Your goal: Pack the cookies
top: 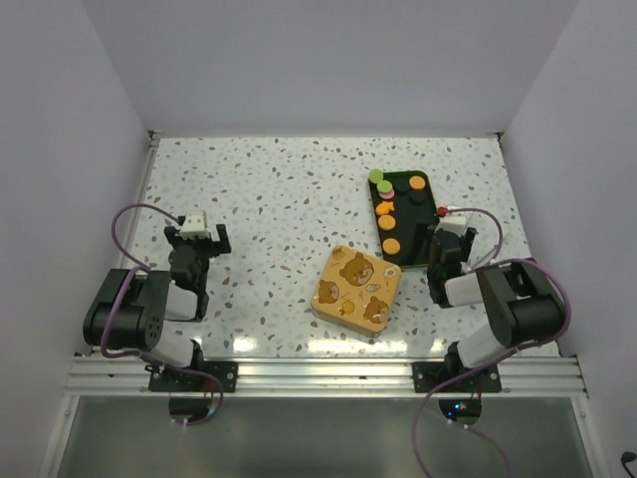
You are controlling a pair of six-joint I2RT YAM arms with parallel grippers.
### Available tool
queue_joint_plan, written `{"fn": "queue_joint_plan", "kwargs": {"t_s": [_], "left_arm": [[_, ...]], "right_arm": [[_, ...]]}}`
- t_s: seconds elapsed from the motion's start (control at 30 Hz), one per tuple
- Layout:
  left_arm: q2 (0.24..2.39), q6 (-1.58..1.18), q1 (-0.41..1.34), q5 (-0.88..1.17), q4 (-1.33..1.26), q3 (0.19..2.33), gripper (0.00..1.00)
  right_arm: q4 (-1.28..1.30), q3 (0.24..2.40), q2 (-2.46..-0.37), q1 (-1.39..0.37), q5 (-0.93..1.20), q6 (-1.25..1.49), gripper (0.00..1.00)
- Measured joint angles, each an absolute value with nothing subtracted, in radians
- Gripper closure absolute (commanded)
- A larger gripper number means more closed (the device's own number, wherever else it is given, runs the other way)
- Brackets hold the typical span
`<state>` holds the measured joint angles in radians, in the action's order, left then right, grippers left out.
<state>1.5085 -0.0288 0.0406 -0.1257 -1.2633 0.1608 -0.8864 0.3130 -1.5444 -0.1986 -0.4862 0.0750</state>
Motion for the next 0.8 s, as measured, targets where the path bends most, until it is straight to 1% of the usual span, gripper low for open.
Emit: {"fn": "queue_joint_plan", "kwargs": {"t_s": [0.23, 0.8], "left_arm": [[1.509, -0.029, 0.041, -0.126, -1.263, 0.161, 0.0], [1.509, -0.029, 0.041, -0.126, -1.263, 0.161, 0.0]], "right_arm": [[-0.973, 0.313, -1.551, -0.195, -0.448, 0.065, 0.01], [-0.995, 0.313, -1.551, -0.195, -0.429, 0.062, 0.01]]}}
